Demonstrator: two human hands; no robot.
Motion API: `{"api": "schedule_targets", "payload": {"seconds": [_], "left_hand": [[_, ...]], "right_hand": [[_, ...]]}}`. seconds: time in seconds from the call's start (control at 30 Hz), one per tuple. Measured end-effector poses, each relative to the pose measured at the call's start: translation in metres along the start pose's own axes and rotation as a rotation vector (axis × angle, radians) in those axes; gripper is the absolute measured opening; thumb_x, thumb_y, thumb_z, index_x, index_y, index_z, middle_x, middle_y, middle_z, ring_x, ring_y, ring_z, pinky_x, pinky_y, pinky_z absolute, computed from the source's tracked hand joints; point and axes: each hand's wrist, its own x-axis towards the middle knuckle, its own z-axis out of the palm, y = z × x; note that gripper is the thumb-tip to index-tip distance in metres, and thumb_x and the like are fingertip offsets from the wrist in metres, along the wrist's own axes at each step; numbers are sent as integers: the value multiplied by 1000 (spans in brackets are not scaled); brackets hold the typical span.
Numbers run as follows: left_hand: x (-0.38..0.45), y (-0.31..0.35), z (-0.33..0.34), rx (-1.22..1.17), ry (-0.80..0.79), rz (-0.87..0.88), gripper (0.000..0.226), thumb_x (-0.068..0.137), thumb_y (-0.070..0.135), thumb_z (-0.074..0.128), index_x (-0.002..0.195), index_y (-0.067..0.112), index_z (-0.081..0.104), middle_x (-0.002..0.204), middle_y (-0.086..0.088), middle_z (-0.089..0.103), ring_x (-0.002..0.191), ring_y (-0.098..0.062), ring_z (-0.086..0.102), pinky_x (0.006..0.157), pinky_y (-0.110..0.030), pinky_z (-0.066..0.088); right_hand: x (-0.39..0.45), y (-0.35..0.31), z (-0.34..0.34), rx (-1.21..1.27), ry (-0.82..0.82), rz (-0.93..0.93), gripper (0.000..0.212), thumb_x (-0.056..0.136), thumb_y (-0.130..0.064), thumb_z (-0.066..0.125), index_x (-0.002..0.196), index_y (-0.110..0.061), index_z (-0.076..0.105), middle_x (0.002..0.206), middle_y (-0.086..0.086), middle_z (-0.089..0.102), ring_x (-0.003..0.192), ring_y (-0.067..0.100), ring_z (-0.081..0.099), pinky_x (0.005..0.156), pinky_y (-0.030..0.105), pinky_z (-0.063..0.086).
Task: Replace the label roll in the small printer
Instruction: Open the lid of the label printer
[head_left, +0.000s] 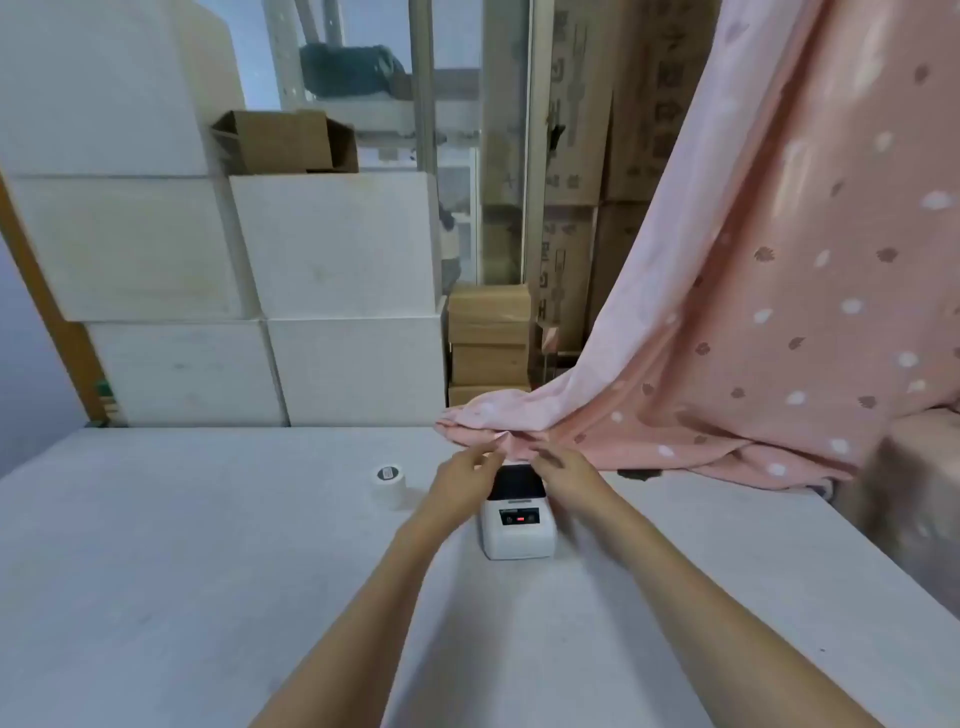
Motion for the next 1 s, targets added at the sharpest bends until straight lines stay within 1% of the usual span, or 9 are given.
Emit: {"api": "schedule_targets", "payload": {"seconds": [0.1, 0.17, 0.33, 0.43, 0.57, 0.73, 0.83, 0.9, 1.0], "left_hand": [[-4, -20, 12, -157, 5, -4, 44, 96, 43, 56, 136, 24, 58, 137, 3, 60, 121, -12, 55, 101, -23, 38], [-9, -37, 19, -206, -28, 19, 61, 89, 50, 65, 143, 27, 50, 144, 9, 52, 132, -8, 47, 111, -26, 35], [-13, -43, 29, -8, -112, 132, 89, 62, 60, 82, 138, 43, 38, 136, 19, 45, 134, -8, 37, 111, -33, 36], [-16, -44, 30, 67, -107, 135, 126, 53, 60, 86, 155, 30, 18, 152, 14, 23, 142, -5, 22, 117, -32, 29], [-19, -44, 29, -36, -69, 123, 107, 57, 47, 92, 144, 41, 30, 141, 13, 31, 127, -3, 41, 107, -25, 38], [-20, -48, 25, -135, -35, 77, 107, 61, 38, 93, 151, 28, 34, 138, 17, 51, 118, 3, 51, 91, -11, 38], [-20, -49, 26, -110, 16, 76, 97, 66, 38, 86, 150, 25, 38, 141, 12, 50, 122, -4, 50, 96, -18, 37], [-22, -47, 27, -60, 38, 89, 97, 64, 47, 82, 148, 25, 39, 138, 13, 50, 124, -5, 48, 102, -24, 36], [-24, -44, 34, 152, 17, 161, 102, 54, 66, 77, 142, 32, 39, 130, 17, 45, 122, -1, 42, 113, -35, 26]], "right_hand": [[-2, 20, 3, 232, -39, 45, 32, 111, -28, 46, 124, -29, 75, 135, -4, 70, 130, 18, 63, 106, 30, 46], [-10, 30, 7, 254, -2, 42, 34, 112, -29, 43, 125, -33, 74, 135, -7, 70, 129, 13, 62, 104, 27, 44], [-18, 38, 17, 178, 103, -21, 37, 111, -27, 43, 135, -25, 71, 133, -8, 71, 125, 12, 63, 109, 31, 48], [-19, 39, 16, 141, 121, -34, 33, 109, -24, 50, 134, -24, 72, 130, -10, 71, 123, 12, 63, 107, 30, 48], [-16, 41, 15, 156, 186, -2, 28, 105, -20, 58, 127, -20, 74, 124, -7, 74, 119, 15, 66, 107, 33, 51], [-20, 39, 15, 154, 320, 25, 22, 101, -20, 62, 120, -19, 73, 109, -7, 74, 109, 18, 67, 94, 28, 50], [-24, 37, 15, 121, 377, 39, 17, 99, -24, 66, 113, -14, 70, 102, 0, 72, 101, 25, 67, 81, 27, 49], [-27, 37, 18, 15, 394, 22, 17, 98, -25, 66, 107, -11, 64, 103, 6, 67, 98, 27, 64, 83, 34, 50], [-38, 34, 17, -18, 351, 1, 15, 100, -21, 63, 110, -12, 56, 108, 9, 63, 86, 7, 62, 78, 24, 48]]}}
